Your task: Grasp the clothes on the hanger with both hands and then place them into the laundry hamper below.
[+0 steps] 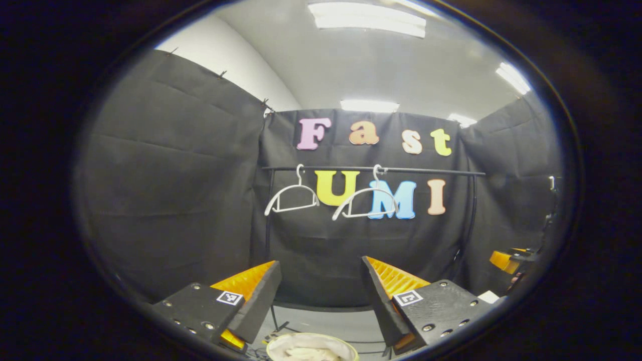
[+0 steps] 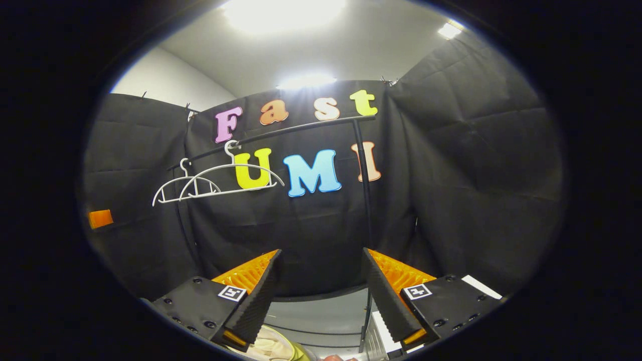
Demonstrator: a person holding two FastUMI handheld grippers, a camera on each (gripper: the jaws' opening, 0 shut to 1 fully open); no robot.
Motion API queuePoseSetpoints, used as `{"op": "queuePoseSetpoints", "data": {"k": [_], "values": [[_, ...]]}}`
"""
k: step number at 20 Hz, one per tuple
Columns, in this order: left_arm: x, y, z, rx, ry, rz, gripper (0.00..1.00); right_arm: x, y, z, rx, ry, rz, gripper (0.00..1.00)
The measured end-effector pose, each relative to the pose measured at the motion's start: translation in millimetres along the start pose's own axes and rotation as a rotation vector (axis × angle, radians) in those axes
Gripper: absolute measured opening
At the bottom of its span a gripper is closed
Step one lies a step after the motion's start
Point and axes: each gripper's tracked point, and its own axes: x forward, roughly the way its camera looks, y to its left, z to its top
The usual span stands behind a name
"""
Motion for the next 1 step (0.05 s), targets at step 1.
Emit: {"op": "queuePoseSetpoints", "data": {"k": [1], "values": [[-1.2, -2.0, -3.7, 0.009, 0.009, -0.006, 0.89, 0.8, 3.2, -3.2, -0.008, 0.004, 0.003, 0.92]]}}
